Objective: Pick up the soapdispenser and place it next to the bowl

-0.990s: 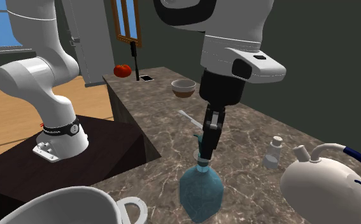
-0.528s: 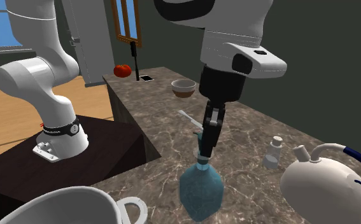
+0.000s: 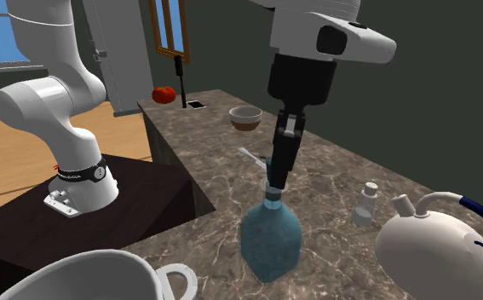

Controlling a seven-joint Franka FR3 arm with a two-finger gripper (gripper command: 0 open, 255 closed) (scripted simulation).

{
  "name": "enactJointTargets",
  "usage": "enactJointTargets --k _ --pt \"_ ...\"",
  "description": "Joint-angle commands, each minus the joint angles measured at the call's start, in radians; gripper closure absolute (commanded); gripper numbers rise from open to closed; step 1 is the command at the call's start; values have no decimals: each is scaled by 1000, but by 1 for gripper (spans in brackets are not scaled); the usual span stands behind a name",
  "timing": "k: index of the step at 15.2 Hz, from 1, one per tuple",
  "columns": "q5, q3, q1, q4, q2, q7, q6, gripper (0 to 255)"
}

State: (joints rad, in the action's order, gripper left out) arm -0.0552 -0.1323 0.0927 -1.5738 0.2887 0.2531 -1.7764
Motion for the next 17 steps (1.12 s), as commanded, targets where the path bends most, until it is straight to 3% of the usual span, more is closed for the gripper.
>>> enactJointTargets --k 1,17 --pt "0 0 0 27 -1 2 28 255" --pt "4 -2 4 271 19 19 251 255"
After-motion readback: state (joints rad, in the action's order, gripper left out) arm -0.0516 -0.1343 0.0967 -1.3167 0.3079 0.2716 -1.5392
